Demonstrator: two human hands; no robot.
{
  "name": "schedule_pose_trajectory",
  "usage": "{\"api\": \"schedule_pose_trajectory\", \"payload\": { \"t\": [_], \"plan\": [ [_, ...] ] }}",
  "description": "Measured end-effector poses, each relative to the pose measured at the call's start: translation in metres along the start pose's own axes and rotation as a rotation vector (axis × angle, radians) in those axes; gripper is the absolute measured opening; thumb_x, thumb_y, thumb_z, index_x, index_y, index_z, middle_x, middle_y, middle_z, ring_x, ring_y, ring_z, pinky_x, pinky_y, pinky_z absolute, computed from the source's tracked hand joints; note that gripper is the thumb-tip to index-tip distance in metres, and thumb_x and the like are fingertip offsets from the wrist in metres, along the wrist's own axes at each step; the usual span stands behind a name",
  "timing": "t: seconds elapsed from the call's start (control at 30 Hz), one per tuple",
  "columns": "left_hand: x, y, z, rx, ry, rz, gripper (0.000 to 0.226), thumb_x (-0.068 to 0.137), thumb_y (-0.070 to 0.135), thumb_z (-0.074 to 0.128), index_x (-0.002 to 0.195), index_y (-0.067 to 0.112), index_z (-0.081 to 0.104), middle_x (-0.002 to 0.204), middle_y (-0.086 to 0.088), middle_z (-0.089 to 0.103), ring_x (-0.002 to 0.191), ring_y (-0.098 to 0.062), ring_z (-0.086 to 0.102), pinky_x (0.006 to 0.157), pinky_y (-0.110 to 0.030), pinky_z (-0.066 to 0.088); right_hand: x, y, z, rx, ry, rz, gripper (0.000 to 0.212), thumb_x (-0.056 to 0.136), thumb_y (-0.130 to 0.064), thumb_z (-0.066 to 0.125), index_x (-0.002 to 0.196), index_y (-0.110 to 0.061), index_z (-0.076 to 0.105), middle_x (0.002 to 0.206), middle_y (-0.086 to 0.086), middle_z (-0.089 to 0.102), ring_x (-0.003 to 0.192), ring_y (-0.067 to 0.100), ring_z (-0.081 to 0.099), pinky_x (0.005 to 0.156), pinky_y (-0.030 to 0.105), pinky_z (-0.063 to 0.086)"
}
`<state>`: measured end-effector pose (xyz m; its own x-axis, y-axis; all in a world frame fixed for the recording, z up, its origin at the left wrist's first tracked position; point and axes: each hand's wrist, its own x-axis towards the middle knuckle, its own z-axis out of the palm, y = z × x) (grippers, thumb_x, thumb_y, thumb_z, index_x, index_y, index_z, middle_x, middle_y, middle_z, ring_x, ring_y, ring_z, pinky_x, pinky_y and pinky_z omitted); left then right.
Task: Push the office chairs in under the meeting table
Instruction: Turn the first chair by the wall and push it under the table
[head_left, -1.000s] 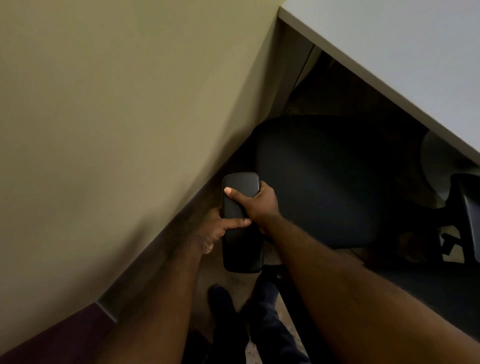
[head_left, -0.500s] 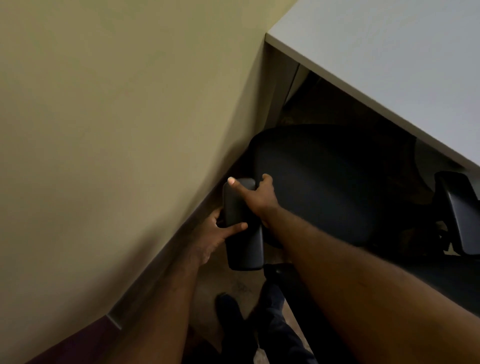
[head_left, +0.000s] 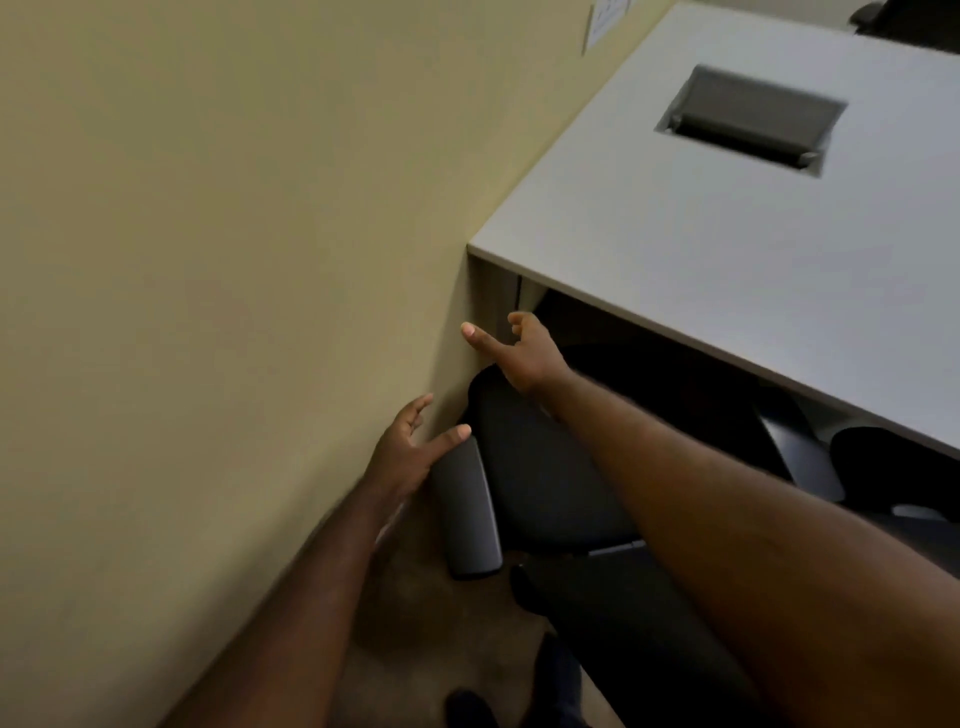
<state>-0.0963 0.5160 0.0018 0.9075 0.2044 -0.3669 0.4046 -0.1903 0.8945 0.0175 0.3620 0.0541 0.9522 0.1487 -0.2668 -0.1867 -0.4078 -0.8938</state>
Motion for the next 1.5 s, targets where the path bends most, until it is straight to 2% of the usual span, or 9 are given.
{"api": "schedule_pose_trajectory", "payload": {
  "t": [0.17, 0.27, 0.43, 0.6, 0.8, 1.03, 1.17, 1.37, 1.5],
  "plan": [
    [-0.028, 0.061, 0.004, 0.065, -0.022, 0.141, 0.076, 0.076, 0.041, 0.078, 0.142, 0.028, 0.043, 0.151, -0.001, 0.041, 0.139, -0.015, 0.035, 0.105, -0.034, 0.037, -0.042, -0.040, -0.060, -0.089, 0.042, -0.105, 0.103, 0.070, -0.070, 0.068, 0.146, -0.011, 0.032, 0.149, 0.011, 0.038, 0.131, 0.027, 0.043, 0.106, 0.041, 0.041],
    [-0.052, 0.091, 0.014, 0.085, -0.010, 0.210, 0.073, 0.078, 0.042, 0.076, 0.141, 0.027, 0.043, 0.151, 0.000, 0.041, 0.139, -0.016, 0.036, 0.106, -0.035, 0.037, -0.069, -0.050, -0.098, -0.166, 0.062, -0.190, 0.095, 0.073, -0.065, 0.069, 0.144, -0.012, 0.034, 0.150, 0.009, 0.037, 0.134, 0.025, 0.040, 0.105, 0.035, 0.038],
    [-0.097, 0.137, 0.041, 0.144, 0.006, 0.313, 0.072, 0.078, 0.046, 0.075, 0.141, 0.030, 0.044, 0.146, 0.001, 0.045, 0.130, -0.014, 0.044, 0.102, -0.039, 0.043, -0.119, -0.051, -0.172, -0.444, 0.061, -0.319, 0.091, 0.073, -0.066, 0.067, 0.143, -0.018, 0.035, 0.150, 0.005, 0.036, 0.134, 0.024, 0.039, 0.109, 0.048, 0.037],
    [-0.144, 0.162, 0.076, 0.264, 0.037, 0.390, 0.074, 0.075, 0.050, 0.076, 0.139, 0.033, 0.044, 0.144, 0.000, 0.047, 0.128, -0.012, 0.044, 0.104, -0.043, 0.044, -0.175, -0.027, -0.252, -0.629, 0.043, -0.374, 0.092, 0.070, -0.070, 0.066, 0.142, -0.022, 0.036, 0.150, 0.003, 0.036, 0.135, 0.023, 0.037, 0.108, 0.051, 0.036],
    [-0.222, 0.166, 0.128, 0.505, -0.102, 0.415, 0.074, 0.075, 0.049, 0.076, 0.139, 0.030, 0.045, 0.143, 0.003, 0.046, 0.123, -0.009, 0.045, 0.095, -0.028, 0.040, -0.247, 0.010, -0.318, -0.757, -0.040, -0.419, 0.097, 0.063, -0.078, 0.059, 0.141, -0.024, 0.038, 0.150, 0.000, 0.037, 0.134, 0.022, 0.039, 0.108, 0.047, 0.036],
    [-0.297, 0.143, 0.177, 0.938, -0.212, 0.395, 0.112, 0.059, 0.078, 0.068, 0.150, 0.032, 0.023, 0.156, 0.008, 0.030, 0.138, -0.013, 0.035, 0.109, -0.035, 0.036, -0.301, 0.063, -0.355, -0.921, -0.182, -0.438, 0.112, 0.054, -0.096, 0.047, 0.142, -0.027, 0.038, 0.145, -0.003, 0.043, 0.129, 0.018, 0.044, 0.107, 0.041, 0.039],
    [-0.301, 0.124, 0.194, 1.161, -0.143, 0.425, 0.122, 0.053, 0.090, 0.057, 0.151, 0.027, 0.020, 0.155, 0.006, 0.033, 0.140, -0.015, 0.033, 0.116, -0.041, 0.024, -0.313, 0.089, -0.363, -1.102, -0.295, -0.410, 0.123, 0.051, -0.101, 0.037, 0.148, -0.025, 0.031, 0.150, -0.001, 0.040, 0.136, 0.019, 0.036, 0.113, 0.039, 0.026],
    [-0.293, 0.112, 0.202, 1.201, 0.055, 0.508, 0.091, 0.069, 0.076, 0.056, 0.140, 0.024, 0.040, 0.136, 0.006, 0.054, 0.121, -0.014, 0.051, 0.108, -0.037, 0.036, -0.315, 0.100, -0.356, -1.178, -0.184, -0.470, 0.119, 0.053, -0.101, 0.035, 0.141, -0.022, 0.041, 0.138, -0.003, 0.054, 0.125, 0.017, 0.050, 0.106, 0.036, 0.038],
    [-0.285, 0.112, 0.188, 1.194, 0.044, 0.526, 0.075, 0.070, 0.056, 0.063, 0.137, 0.024, 0.046, 0.130, 0.006, 0.059, 0.116, -0.015, 0.055, 0.104, -0.035, 0.039, -0.318, 0.099, -0.343, -1.144, -0.113, -0.490, 0.079, 0.071, -0.072, 0.057, 0.133, -0.023, 0.049, 0.128, -0.004, 0.060, 0.116, 0.015, 0.055, 0.100, 0.033, 0.041]
  ]
}}
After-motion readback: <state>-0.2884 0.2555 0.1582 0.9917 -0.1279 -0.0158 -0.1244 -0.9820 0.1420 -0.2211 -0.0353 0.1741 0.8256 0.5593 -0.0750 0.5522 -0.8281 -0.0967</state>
